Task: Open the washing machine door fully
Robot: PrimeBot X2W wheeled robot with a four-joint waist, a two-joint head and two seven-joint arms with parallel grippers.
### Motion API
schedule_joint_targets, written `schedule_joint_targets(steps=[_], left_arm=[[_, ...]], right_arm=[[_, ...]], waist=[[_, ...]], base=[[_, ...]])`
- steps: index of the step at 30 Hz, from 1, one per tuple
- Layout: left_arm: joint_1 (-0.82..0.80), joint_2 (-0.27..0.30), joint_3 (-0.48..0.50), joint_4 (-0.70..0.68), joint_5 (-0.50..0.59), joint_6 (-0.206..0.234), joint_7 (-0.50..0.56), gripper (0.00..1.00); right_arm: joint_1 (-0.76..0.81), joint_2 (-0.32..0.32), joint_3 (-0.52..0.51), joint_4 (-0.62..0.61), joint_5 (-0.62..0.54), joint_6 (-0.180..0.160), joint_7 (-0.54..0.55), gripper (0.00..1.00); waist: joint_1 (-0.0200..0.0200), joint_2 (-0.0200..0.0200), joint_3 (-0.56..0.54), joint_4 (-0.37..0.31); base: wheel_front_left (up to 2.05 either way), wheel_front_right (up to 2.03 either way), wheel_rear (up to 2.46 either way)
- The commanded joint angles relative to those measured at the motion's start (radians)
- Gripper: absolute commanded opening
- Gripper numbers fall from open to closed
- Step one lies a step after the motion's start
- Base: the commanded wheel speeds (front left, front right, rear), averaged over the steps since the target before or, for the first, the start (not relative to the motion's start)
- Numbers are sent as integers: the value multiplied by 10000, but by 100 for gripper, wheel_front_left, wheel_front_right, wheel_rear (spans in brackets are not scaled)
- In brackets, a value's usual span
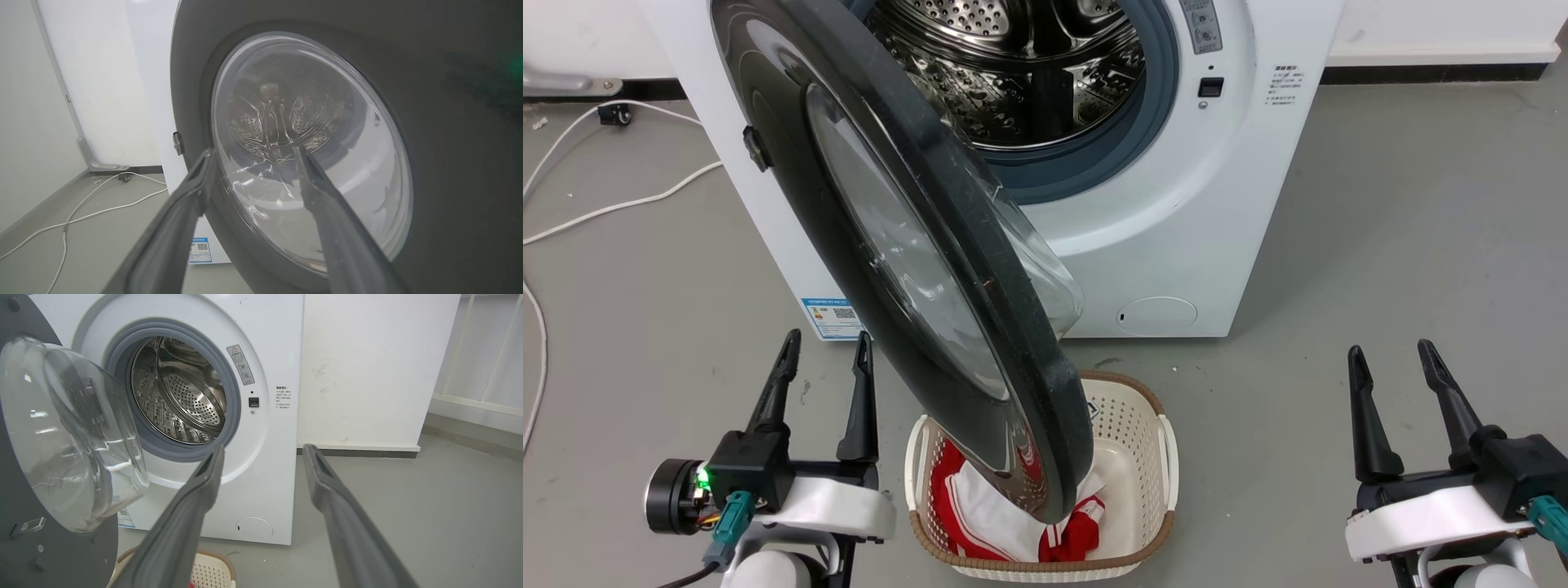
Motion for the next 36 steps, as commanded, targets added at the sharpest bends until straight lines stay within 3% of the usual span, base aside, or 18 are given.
schedule_joint_targets(steps=[1, 12, 24, 29, 36], left_arm=[[-36, -2, -9, -31, -22, -56, -25, 0], [-337, -2, 49, -781, -357, -9, -25, 0], [-1874, 176, -2, -4251, 73, -139, -23, 0], [-2366, 208, -705, -5029, 184, -351, -23, 0], [-2102, 235, -3390, -5310, -272, -639, 145, 0]], right_arm=[[-126, 35, 4, -3, 22, -7, -78, 100], [-130, 35, -23, 24, 113, -7, -79, 100], [-129, 34, -101, 5, 148, -7, -29, 100], [-146, 34, -96, 21, 156, -7, -11, 100], [-75, 33, -41, 125, 252, -7, 21, 100]], waist=[[0, -1, 2, -12], [0, -1, 16, -24], [0, -1, 1, 76], [0, -1, -7, 63], [0, -1, -56, -76]], base=[[0, 0, 0], [0, 0, 0], [0, 0, 0], [0, 0, 0], [0, 0, 0]])
